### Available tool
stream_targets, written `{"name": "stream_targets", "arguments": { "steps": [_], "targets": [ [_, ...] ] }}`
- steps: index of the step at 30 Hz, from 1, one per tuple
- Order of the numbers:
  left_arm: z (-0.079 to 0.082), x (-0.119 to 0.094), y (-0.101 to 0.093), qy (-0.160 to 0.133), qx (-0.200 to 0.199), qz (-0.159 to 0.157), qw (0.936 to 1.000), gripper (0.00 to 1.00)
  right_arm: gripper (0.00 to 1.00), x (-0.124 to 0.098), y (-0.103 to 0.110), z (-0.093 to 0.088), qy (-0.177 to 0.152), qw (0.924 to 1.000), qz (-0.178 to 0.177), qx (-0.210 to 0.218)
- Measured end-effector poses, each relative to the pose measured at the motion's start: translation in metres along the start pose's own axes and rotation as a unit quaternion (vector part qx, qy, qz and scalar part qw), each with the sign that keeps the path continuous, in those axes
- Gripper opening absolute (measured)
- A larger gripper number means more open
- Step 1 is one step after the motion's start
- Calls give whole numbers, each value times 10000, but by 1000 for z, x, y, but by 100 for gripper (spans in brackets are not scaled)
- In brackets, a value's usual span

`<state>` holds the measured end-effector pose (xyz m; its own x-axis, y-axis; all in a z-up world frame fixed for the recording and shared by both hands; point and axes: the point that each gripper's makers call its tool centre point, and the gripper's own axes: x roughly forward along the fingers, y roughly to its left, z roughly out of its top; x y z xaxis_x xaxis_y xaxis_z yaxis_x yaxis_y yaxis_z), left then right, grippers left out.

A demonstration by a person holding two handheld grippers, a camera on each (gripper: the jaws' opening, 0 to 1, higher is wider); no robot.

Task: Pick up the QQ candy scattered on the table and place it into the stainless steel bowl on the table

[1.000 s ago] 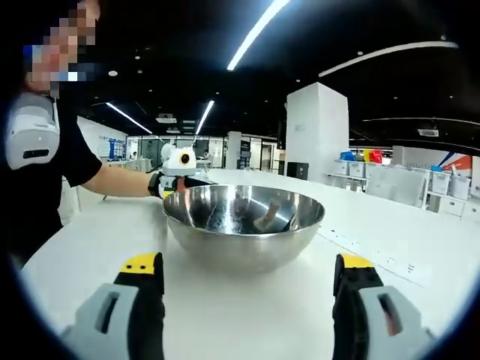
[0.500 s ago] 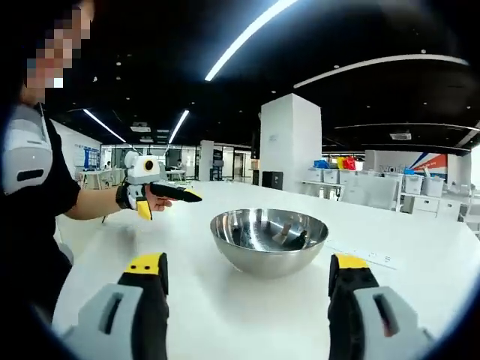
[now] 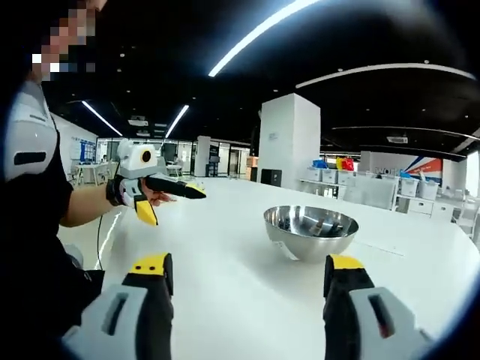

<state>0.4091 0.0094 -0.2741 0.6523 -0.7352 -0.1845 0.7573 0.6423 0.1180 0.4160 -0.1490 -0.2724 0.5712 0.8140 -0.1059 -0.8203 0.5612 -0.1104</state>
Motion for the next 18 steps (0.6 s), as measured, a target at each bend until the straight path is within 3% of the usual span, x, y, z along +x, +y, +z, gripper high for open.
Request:
{"name": "stream_targets", "arguments": {
  "steps": [7, 12, 18],
  "targets": [
    [-8, -13, -13, 128, 212, 158, 9996, 85, 79, -4, 22, -4, 95, 9999, -22, -79],
    [-17, -19, -20, 193, 222, 202, 9994, 85, 78, -7, 26, -14, 253, 9993, -152, -216],
    [-26, -24, -24, 246, 168, 253, 9992, 85, 78, -12, 28, -23, 315, 9993, -185, -88]
  ]
}}
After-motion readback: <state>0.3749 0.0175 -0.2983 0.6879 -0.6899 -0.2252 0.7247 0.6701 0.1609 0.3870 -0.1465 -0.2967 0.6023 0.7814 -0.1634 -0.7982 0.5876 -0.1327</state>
